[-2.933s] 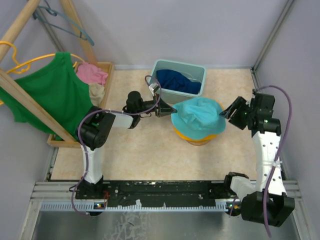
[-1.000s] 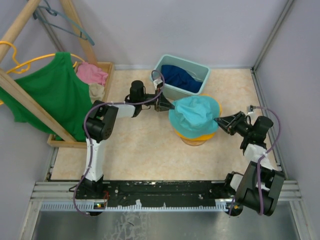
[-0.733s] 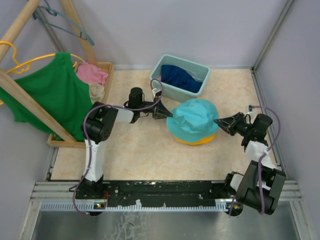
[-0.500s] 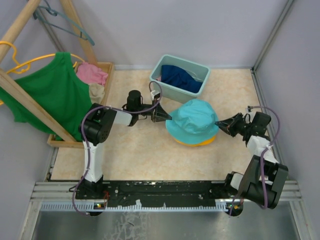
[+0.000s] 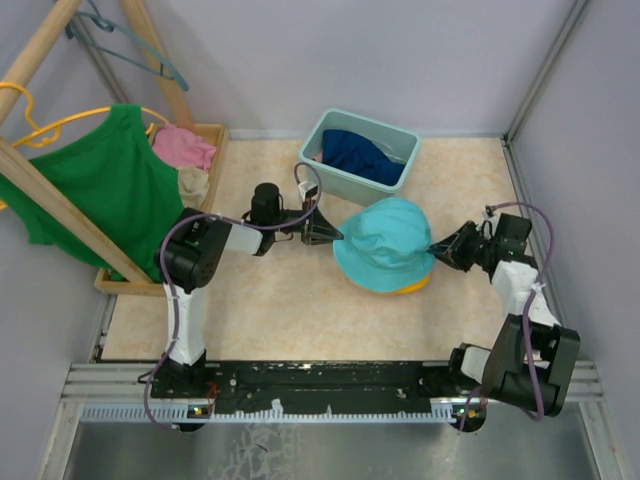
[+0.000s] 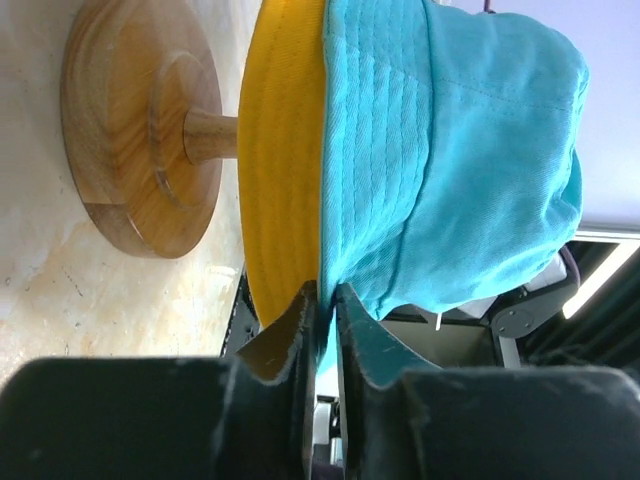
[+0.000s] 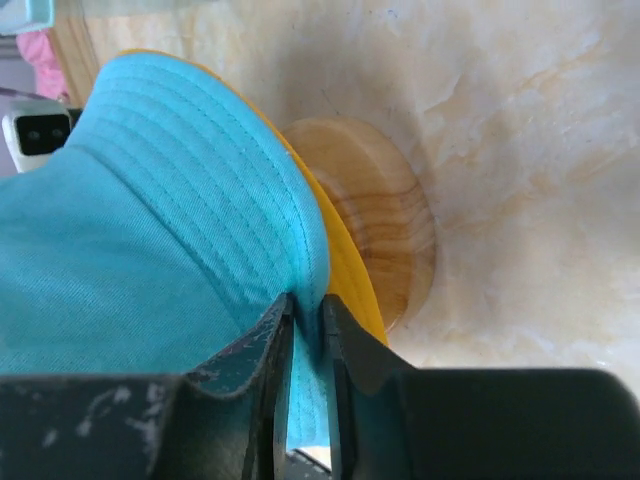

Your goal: Stack the hats

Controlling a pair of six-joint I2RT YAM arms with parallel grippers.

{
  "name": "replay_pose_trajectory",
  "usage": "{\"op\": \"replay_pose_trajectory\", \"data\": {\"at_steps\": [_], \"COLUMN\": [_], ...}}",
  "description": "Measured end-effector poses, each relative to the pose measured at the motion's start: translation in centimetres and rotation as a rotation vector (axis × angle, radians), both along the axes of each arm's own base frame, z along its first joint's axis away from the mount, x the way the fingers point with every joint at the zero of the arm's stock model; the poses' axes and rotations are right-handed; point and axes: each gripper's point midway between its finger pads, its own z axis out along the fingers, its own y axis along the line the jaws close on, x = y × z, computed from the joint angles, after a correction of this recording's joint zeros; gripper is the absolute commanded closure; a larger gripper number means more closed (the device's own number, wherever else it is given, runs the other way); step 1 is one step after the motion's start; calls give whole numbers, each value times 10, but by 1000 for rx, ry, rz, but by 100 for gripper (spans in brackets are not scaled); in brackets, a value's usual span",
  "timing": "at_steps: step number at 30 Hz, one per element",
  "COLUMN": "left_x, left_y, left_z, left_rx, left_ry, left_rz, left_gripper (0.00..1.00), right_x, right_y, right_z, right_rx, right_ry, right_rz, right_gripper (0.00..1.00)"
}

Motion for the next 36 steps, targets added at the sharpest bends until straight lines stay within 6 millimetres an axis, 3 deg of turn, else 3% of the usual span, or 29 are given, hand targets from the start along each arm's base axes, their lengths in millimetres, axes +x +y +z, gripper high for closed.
{"op": "replay_pose_trajectory", "data": {"at_steps": [2,6,11,15,18,23,26,28,30,33,36], "left_x": [1,8,25,47,88,159,189,211,235,256,263], "left_y": [4,18,41,54,53,58,62,61,57,44,31], "left_z": [1,5,21,35,72,192,230,230,209,151,83], "left_rx": [4,26,73,150,231,287,320,357,415,508,608], "left_ry": [-3,-4,-59,-113,-249,-639,-791,-840,-853,-808,-738], "left_rz": [17,82,180,254,319,504,595,628,645,615,557], "left_gripper": [72,67,64,50,41,31,29,29,29,28,27], "right_x": [0,6,10,8,11,14,14,14,15,18,20], "right_y": [-3,-18,-32,-41,-46,-46,-46,-45,-45,-46,-47], "right_z": [5,19,27,28,38,44,45,45,46,48,51], "right_rx": [-38,-125,-199,-244,-270,-272,-270,-269,-267,-267,-268], "right_ry": [-1,-7,-3,23,11,-6,-6,-7,-8,-7,-9], "right_rz": [-16,-60,-107,-140,-152,-155,-153,-152,-151,-150,-150], "right_gripper": [56,46,38,35,34,30,29,29,29,29,29]}}
